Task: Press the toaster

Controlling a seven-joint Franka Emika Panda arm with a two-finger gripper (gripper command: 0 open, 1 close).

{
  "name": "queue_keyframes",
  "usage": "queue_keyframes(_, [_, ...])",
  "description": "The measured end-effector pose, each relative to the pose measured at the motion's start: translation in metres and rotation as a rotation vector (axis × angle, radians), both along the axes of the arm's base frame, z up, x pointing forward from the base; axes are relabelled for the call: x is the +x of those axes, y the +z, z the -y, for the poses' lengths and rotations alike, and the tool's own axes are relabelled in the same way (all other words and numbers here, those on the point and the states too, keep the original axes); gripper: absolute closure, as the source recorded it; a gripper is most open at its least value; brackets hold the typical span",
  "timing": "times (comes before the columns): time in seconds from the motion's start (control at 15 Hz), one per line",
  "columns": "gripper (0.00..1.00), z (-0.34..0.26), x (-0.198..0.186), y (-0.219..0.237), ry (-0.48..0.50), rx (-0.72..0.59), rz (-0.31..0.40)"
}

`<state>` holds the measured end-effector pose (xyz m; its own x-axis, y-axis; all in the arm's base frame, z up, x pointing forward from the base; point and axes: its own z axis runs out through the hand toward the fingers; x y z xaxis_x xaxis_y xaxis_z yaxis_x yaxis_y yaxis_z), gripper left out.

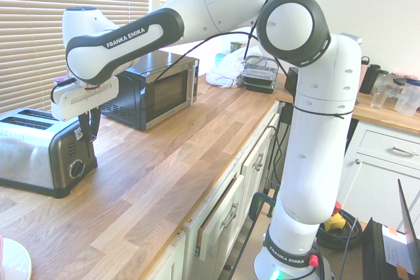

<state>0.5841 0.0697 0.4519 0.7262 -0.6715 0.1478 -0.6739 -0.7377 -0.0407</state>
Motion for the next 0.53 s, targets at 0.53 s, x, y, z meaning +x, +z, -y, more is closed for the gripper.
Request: queue_keyframes(0.53, [1.0,0.001,0.003,0.026,-0.004,0.0,0.025])
